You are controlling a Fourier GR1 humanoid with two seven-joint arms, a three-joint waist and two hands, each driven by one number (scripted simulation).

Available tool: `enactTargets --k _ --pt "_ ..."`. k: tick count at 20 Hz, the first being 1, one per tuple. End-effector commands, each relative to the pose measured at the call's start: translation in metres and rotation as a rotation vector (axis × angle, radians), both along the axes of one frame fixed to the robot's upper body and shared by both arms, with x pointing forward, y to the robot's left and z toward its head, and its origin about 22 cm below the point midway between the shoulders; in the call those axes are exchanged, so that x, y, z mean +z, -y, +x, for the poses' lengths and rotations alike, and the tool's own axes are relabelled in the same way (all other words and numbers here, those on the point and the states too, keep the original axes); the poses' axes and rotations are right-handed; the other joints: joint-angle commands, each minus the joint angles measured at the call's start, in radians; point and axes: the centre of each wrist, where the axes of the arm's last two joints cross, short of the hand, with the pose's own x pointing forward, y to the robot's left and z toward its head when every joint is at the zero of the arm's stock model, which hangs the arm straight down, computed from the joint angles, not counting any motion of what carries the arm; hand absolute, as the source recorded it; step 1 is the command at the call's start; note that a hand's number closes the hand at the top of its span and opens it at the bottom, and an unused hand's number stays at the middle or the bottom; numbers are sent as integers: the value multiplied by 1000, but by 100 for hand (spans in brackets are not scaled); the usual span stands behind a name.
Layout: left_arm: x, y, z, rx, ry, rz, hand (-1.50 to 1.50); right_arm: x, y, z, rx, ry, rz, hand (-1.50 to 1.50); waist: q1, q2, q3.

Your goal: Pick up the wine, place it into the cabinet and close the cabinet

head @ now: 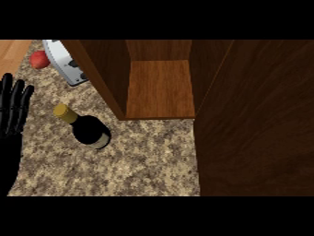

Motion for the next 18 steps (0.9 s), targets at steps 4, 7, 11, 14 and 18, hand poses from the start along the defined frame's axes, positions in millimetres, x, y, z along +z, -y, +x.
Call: enactTargets --k 4,7,11,14,18 --pt "-24 8 12 -257 5 -25 -150 -2 -1 -26 89 32 10 -150 8 -15 -2" --pt "-34 52 3 -490 -154 -242 -150 -8 -15 -18 315 -74 3 -150 12 -8 -3" --pt "-38 61 -12 -524 -214 -289 -150 15 -8 -43 347 -95 -2 -150 15 -18 -2" --pt "-3 54 -34 -558 -219 -280 -150 30 -6 -40 351 -104 -14 -150 27 -17 -1" --pt "12 82 -22 -527 -215 -277 -150 50 -6 -57 384 -100 20 -150 19 -16 -1"
